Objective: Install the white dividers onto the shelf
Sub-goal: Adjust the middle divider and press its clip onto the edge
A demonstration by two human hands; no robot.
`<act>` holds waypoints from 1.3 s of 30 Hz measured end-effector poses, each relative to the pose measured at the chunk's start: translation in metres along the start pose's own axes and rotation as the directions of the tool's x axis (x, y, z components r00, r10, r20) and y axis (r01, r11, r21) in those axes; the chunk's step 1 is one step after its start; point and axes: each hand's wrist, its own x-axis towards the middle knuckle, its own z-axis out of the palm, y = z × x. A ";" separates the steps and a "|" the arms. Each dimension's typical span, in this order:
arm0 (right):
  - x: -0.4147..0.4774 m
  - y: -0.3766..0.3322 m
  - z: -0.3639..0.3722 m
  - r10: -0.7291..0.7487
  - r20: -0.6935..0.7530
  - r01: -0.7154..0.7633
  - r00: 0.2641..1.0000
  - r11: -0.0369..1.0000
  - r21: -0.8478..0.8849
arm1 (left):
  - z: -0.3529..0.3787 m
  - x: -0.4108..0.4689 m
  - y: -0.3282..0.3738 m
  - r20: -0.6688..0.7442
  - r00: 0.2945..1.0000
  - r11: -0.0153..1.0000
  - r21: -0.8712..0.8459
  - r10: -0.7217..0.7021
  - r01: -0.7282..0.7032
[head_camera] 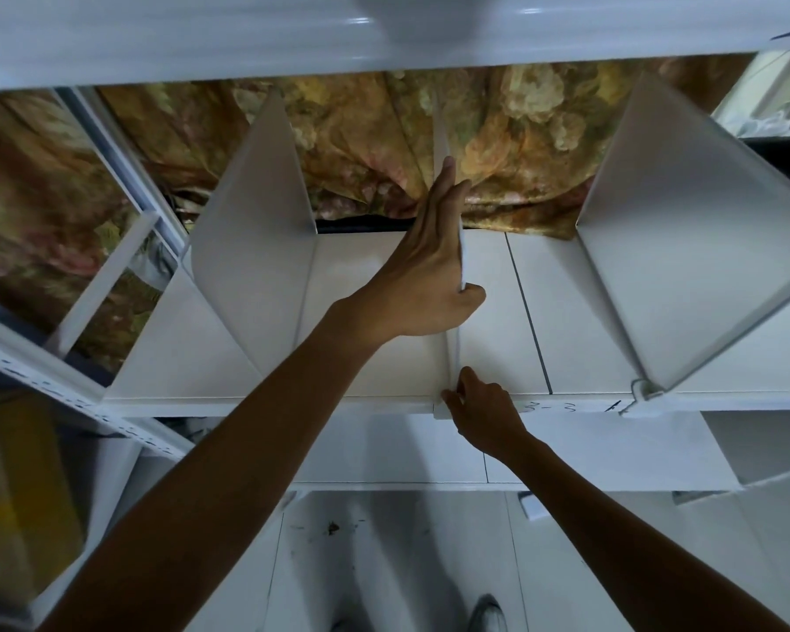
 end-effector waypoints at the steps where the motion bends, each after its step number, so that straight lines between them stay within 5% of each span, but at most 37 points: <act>1: 0.000 0.000 0.001 -0.001 0.001 0.001 1.000 1.000 0.006 | 0.000 0.000 0.001 0.003 1.000 1.000 0.008 0.007 -0.007; 29: 0.008 -0.011 0.015 -0.087 0.017 0.087 0.996 0.996 -0.035 | -0.016 -0.011 -0.012 0.026 0.998 0.999 0.003 -0.051 0.051; 39: 0.028 -0.022 -0.013 0.008 0.298 0.035 0.955 0.990 -0.138 | -0.003 -0.006 -0.001 -0.022 0.998 0.998 0.002 -0.065 0.065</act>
